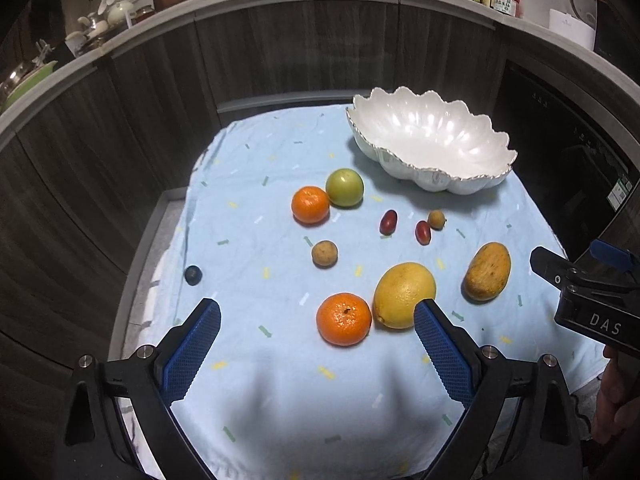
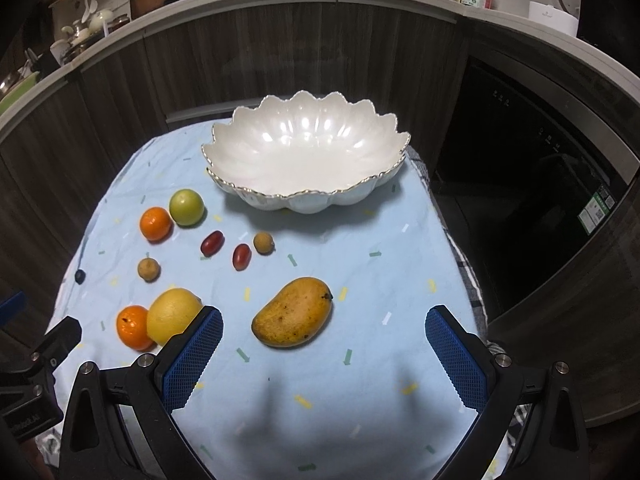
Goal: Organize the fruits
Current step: 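Reach toward the mandarin with the left tool while the right tool reaches the mango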
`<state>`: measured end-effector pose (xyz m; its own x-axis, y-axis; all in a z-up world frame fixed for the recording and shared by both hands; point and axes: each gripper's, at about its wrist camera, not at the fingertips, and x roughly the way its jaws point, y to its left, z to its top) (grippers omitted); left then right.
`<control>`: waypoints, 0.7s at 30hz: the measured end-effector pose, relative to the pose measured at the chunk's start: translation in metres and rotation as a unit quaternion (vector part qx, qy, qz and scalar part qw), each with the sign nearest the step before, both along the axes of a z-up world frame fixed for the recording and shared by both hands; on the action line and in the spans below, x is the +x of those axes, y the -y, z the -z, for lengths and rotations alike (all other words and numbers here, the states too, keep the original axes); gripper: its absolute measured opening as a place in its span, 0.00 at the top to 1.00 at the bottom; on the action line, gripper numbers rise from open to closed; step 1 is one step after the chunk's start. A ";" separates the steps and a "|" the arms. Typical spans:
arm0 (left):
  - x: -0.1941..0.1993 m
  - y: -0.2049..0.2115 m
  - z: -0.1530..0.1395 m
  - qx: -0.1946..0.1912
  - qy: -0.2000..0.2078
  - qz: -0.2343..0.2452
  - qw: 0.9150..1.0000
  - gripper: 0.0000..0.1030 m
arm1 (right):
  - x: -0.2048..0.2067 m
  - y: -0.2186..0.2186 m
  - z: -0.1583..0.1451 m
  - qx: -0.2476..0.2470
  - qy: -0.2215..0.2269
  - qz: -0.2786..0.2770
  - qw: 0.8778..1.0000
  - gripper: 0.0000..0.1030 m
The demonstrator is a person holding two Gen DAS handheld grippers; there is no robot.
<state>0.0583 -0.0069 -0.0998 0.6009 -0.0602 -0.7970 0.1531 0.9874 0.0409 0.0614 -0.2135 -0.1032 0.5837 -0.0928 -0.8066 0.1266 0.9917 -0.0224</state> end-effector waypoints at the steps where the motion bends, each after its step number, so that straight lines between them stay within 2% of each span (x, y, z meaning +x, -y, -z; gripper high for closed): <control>1: 0.002 0.000 0.004 0.000 -0.001 0.002 1.000 0.06 | 0.002 -0.001 0.003 -0.001 0.000 0.000 1.000 0.00; 5: 0.009 0.003 0.019 0.004 -0.004 0.013 1.000 0.07 | 0.009 -0.003 0.015 -0.005 -0.003 0.000 1.000 0.00; 10: 0.015 0.005 0.041 0.008 -0.023 0.032 0.999 0.14 | 0.018 -0.005 0.028 -0.010 -0.009 0.002 1.000 0.00; 21: 0.022 0.005 0.071 0.011 -0.049 0.046 0.998 0.16 | 0.030 -0.010 0.051 -0.017 -0.028 0.001 0.999 0.00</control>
<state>0.0808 -0.0123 -0.1713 0.5130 -0.0933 -0.8533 0.2481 0.9678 0.0433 0.0916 -0.2031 -0.1538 0.5378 -0.1208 -0.8344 0.1253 0.9901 -0.0626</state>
